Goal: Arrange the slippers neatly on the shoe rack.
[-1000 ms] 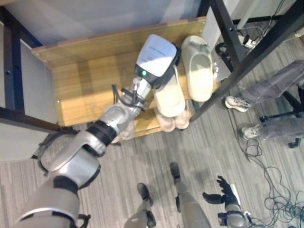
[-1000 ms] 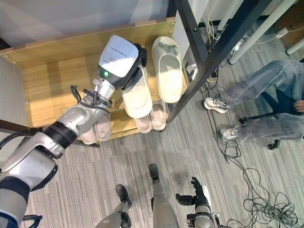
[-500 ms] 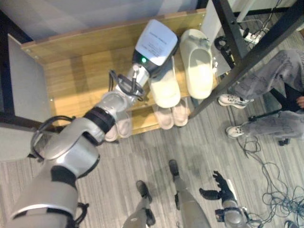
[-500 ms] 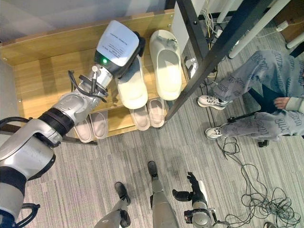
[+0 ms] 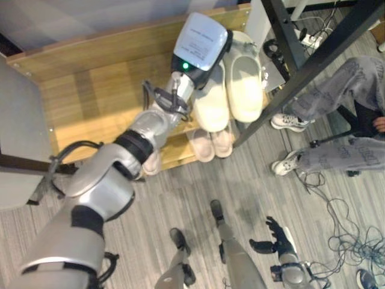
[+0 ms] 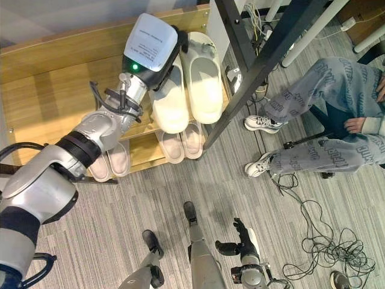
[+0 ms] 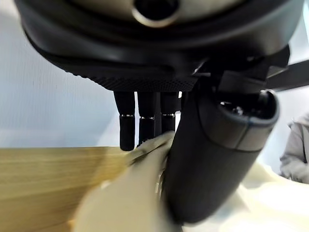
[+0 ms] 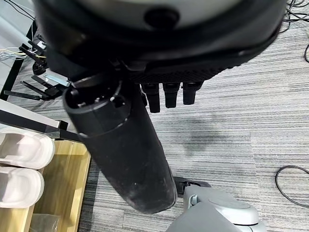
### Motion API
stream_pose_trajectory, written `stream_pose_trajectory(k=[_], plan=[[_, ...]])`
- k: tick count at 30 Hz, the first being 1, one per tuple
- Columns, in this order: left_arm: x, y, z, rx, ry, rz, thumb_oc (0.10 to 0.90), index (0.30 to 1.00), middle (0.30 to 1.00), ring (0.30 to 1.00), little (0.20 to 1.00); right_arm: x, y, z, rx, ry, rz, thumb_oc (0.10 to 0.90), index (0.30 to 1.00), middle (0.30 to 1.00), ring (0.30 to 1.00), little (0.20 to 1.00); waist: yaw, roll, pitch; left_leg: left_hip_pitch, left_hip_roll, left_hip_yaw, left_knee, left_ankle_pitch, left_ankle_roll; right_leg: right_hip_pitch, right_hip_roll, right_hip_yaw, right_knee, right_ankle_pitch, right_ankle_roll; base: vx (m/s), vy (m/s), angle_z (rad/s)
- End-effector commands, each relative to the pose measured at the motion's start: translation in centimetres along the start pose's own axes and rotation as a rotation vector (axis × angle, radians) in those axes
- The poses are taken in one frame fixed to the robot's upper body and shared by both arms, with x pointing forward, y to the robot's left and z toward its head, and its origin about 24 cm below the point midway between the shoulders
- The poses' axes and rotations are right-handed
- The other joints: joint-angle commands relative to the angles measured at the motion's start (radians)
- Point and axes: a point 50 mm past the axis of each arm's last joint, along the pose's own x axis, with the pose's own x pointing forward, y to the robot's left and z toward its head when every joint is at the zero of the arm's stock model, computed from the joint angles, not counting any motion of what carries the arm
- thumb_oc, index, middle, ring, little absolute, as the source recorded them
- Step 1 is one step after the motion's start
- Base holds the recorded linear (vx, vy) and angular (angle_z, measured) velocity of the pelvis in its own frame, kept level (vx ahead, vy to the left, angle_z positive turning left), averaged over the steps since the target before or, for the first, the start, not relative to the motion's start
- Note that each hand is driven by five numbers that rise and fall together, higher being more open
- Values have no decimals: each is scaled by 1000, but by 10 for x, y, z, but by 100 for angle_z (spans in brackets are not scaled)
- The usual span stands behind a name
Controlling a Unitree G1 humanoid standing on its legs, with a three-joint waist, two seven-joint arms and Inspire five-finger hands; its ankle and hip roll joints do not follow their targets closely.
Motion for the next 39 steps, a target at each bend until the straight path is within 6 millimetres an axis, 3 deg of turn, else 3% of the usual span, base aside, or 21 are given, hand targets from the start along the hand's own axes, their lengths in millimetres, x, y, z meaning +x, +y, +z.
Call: stream_pose_trajectory(k=[1,14,22,29,39], plan=[[55,72,5,3,-14,227,800,900,900,900,900,12,-36,16,-23,-76,-82,800,900,900,900,900,22,52,-2,-3,39,-130,-5,-46,-53,110,0,-96,2,-143,87,0,0,0],[55,78,-22,4,101,203,800,900,900,900,900,12,-31,14,-12,-58,-61,800,900,900,900,900,37,48,1,3,41,-138,-5,-41,-55,118,2,-108,2,-143,84,-1,-2,0],[51,71,-10,-53,83,220,800,900,900,900,900,13,-25,10,-17,-23,-39,800,900,900,900,900,49,43,3,15,43,-145,-5,-40,-55,131,4,-112,2,-149,79,-7,-23,0],[47,70,-4,-218,101,249,800,900,900,900,900,11,-22,3,5,23,-45,800,900,900,900,900,57,48,2,26,43,-145,-5,-39,-55,141,5,-116,3,-151,76,-7,-17,3],[44,49,9,-264,92,128,800,900,900,900,900,14,-22,-1,5,73,-47,800,900,900,900,900,65,57,-9,36,43,-148,-5,-36,-54,150,7,-116,4,-153,71,-5,-10,1]])
